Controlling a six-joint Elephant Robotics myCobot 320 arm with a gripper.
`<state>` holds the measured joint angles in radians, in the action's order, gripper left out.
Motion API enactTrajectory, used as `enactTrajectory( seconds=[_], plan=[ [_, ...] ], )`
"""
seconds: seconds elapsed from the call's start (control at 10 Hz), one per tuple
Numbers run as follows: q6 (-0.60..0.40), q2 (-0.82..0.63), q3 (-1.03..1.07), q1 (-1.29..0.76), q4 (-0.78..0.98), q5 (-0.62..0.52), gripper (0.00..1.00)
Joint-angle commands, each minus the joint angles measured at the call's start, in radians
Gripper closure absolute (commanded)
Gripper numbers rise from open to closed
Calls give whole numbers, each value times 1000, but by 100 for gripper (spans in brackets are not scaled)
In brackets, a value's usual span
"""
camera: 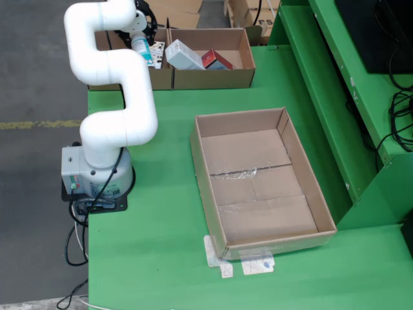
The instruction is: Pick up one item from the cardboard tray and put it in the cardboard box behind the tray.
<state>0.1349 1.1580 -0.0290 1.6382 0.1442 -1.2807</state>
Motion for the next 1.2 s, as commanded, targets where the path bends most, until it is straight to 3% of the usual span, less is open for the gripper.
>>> enactTrajectory(
  seconds=[0.0,0.9,1.1],
  plan=[
    [3,-47,29,-7,-10,8,100],
    [3,-47,29,-7,-10,8,100],
    [3,-47,29,-7,-10,8,80]
  ],
)
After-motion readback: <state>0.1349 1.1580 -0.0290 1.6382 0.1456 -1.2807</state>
